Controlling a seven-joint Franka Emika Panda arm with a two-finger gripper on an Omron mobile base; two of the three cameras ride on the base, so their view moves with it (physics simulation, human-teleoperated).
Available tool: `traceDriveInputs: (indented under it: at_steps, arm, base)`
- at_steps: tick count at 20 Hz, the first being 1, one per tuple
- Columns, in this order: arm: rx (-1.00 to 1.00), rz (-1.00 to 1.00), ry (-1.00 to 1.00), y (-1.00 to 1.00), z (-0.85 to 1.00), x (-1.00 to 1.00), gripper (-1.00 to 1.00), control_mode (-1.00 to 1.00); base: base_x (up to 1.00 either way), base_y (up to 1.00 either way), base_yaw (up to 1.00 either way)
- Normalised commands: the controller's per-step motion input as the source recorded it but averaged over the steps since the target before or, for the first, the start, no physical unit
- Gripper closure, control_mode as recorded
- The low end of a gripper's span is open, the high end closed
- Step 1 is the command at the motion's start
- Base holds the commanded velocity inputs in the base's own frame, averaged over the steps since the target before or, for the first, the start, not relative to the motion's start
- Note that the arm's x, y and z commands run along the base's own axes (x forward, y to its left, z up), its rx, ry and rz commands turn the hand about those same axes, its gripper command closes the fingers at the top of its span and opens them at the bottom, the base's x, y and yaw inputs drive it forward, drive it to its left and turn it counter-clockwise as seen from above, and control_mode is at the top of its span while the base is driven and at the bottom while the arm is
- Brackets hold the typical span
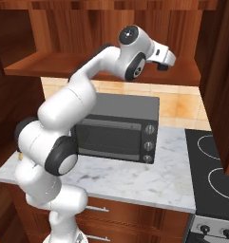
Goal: Retrieve the bottle and the shaker from the cabinet and place them next to the mixing bowl on the counter. Then add garlic from the fridge to the mixing bowl.
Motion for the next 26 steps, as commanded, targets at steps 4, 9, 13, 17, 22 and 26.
traceDriveInputs:
  at_steps: [4, 9, 13, 17, 22, 26]
  arm:
    - [0.0, 0.0, 0.0, -0.12, -0.07, 0.26, -1.0, -1.0]
    - [0.0, 0.0, 0.0, -0.11, -0.1, 0.25, -1.0, -1.0]
    - [0.0, 0.0, 0.0, -0.09, -0.09, 0.23, -1.0, -1.0]
    - [0.0, 0.0, 0.0, -0.06, -0.08, 0.23, -1.0, -1.0]
    - [0.0, 0.0, 0.0, -0.06, -0.08, 0.21, -1.0, -1.0]
    - [0.0, 0.0, 0.0, -0.06, -0.09, 0.19, -1.0, -1.0]
  base:
    - [0.0, 0.0, 0.0]
    - [0.0, 0.0, 0.0]
    - [0.0, 0.0, 0.0]
    - [0.0, 0.0, 0.0]
    - [0.0, 0.0, 0.0]
    - [0.0, 0.0, 0.0]
